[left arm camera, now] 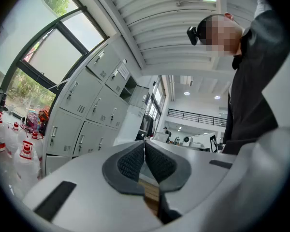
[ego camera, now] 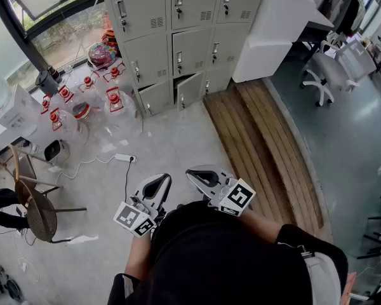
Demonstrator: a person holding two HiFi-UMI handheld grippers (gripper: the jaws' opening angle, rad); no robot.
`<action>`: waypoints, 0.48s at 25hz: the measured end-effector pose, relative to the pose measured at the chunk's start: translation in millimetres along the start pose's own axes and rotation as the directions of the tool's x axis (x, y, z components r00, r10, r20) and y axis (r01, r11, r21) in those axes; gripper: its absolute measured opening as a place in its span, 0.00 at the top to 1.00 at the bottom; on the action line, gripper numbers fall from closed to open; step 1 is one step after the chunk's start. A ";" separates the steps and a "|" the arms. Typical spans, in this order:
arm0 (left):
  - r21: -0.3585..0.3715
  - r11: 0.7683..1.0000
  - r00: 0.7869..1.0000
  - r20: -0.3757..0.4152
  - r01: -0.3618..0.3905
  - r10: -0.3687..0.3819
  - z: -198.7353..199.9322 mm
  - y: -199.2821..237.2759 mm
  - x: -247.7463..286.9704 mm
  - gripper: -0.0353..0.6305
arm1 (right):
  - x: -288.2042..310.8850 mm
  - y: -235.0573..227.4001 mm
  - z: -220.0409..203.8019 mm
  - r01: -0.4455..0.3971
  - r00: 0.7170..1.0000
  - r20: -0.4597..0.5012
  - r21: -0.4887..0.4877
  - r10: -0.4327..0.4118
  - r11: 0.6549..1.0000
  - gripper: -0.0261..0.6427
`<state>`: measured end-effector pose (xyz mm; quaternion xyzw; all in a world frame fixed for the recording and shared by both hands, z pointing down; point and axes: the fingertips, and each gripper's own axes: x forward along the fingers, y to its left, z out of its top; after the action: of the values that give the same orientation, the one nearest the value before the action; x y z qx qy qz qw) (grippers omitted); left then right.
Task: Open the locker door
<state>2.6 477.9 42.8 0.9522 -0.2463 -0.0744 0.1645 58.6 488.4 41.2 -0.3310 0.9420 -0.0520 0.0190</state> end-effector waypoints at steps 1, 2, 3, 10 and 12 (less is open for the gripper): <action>0.005 1.000 1.000 -0.004 0.012 -0.012 0.4 -1.9 -0.3 0.92 | -0.2 0.9 -1.1 0.006 1.000 -0.002 0.003 -0.005 1.000 0.94; 0.009 1.000 1.000 -0.007 0.022 -0.022 0.7 -3.5 -0.6 0.92 | -0.3 1.6 -2.0 0.010 1.000 -0.004 0.006 -0.010 1.000 0.94; 0.012 1.000 1.000 -0.009 0.029 -0.029 0.7 -4.6 -1.2 0.92 | -0.1 2.1 -2.5 0.014 1.000 -0.005 0.006 -0.014 1.000 0.94; 0.009 1.000 1.000 -0.019 0.024 -0.024 -3.3 -1.6 -7.0 0.92 | 4.2 2.3 0.2 0.021 1.000 0.002 -0.008 -0.021 1.000 0.94; 0.014 1.000 0.999 -0.023 0.022 -0.022 -3.7 -0.2 -6.8 0.92 | 5.3 1.4 -0.4 0.020 1.000 0.001 -0.005 -0.020 1.000 0.94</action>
<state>-2.4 482.4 46.7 0.9568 -0.2343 -0.0635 0.1598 53.6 486.2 41.5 -0.3403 0.9388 -0.0498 0.0184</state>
